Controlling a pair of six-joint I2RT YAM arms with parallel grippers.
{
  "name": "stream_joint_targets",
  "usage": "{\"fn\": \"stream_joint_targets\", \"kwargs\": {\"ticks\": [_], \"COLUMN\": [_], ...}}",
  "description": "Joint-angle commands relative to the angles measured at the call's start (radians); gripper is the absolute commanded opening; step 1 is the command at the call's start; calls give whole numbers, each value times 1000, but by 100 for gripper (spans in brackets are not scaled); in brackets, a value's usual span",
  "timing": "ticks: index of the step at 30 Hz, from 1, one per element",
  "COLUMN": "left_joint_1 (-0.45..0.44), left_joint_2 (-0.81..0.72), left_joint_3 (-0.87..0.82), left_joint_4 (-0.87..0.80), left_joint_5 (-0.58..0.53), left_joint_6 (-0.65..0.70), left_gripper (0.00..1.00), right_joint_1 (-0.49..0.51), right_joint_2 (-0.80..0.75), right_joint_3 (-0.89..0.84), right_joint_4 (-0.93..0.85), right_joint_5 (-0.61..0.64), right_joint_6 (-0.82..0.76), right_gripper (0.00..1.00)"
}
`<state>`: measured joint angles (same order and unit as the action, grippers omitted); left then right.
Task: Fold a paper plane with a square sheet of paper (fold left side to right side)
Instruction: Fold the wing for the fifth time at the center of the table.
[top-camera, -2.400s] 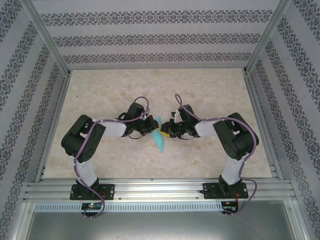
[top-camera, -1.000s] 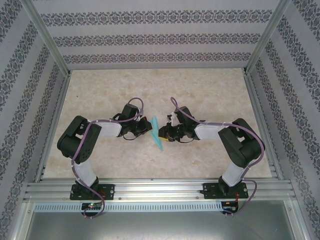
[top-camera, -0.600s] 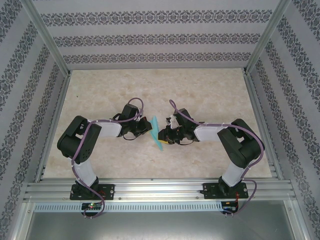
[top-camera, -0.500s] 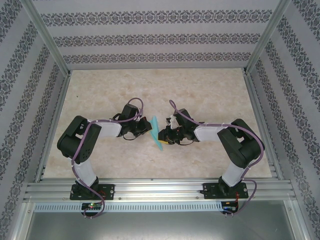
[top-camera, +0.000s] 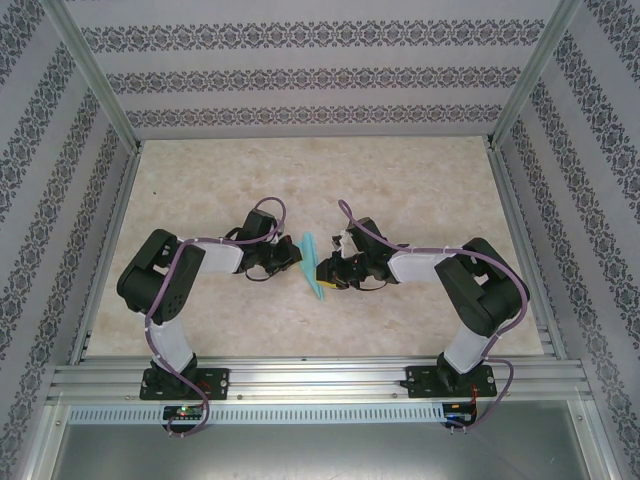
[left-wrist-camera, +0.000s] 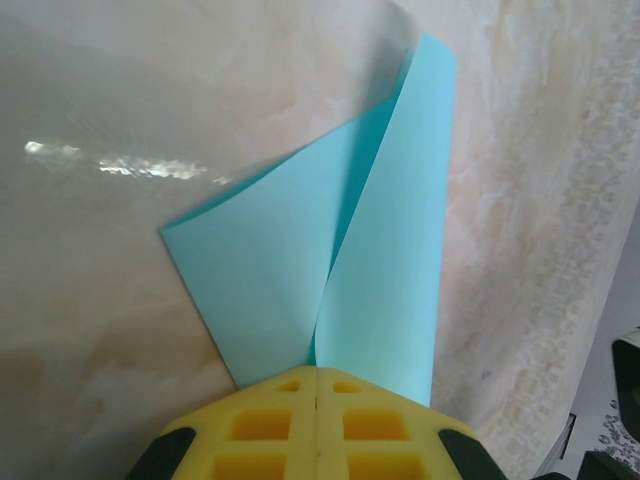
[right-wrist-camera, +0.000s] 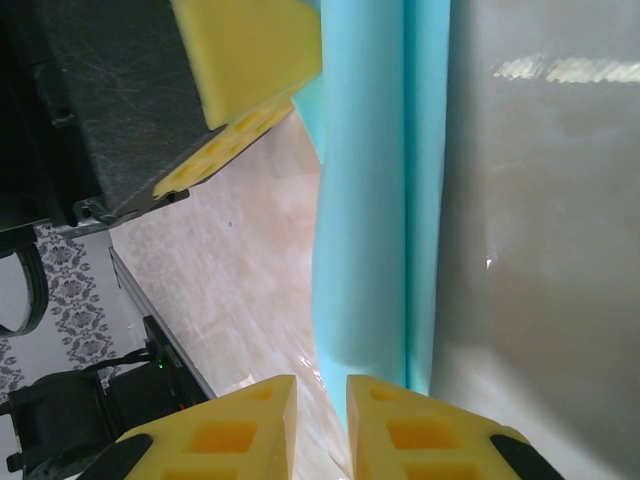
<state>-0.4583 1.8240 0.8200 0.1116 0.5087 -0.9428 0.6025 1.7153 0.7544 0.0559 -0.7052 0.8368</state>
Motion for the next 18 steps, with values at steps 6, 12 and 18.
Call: {"fn": "stream_joint_targets", "kwargs": {"ticks": [6,12,18], "left_joint_1": [10,3,-3], "left_joint_2": [29,28,56], "left_joint_3": [1,26,46], "left_joint_4": [53,46,40], "left_joint_5": [20,30,30], "left_joint_6": [7,15,18], "left_gripper": [0,0,0], "right_joint_1": [14,14,16], "right_joint_2": [-30,-18,-11], "right_joint_3": [2,6,14], "right_joint_4": [-4,2,7], "right_joint_5": [-2,-4,-13], "right_joint_6": [-13,-13,-13], "right_gripper": [21,21,21]}}
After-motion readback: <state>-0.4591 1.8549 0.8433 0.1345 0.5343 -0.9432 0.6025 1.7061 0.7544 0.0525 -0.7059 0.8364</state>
